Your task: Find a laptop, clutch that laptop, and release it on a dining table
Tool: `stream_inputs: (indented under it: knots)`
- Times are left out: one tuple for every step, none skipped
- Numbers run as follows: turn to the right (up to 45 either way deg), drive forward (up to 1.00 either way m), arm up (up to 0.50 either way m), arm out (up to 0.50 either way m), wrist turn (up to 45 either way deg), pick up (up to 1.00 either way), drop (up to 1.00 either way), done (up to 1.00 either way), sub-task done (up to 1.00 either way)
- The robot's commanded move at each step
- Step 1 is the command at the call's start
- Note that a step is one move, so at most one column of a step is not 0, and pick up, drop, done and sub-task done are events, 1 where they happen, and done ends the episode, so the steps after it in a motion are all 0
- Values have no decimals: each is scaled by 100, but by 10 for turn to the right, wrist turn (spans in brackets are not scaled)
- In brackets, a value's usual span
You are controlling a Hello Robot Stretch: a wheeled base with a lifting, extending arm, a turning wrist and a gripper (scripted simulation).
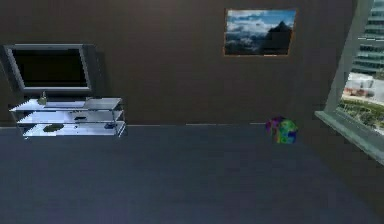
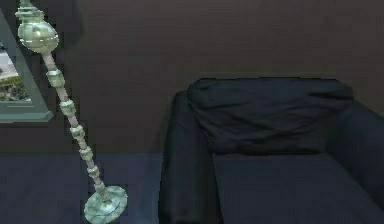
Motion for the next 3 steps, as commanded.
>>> stream_inputs:
  knots:
    - [-90, 0, 0, 0, 0, 0, 0, 0, 0]
    - [0, 20, 0, 0, 0, 0, 0, 0, 0]
    - [60, 0, 0, 0, 0, 0, 0, 0, 0]
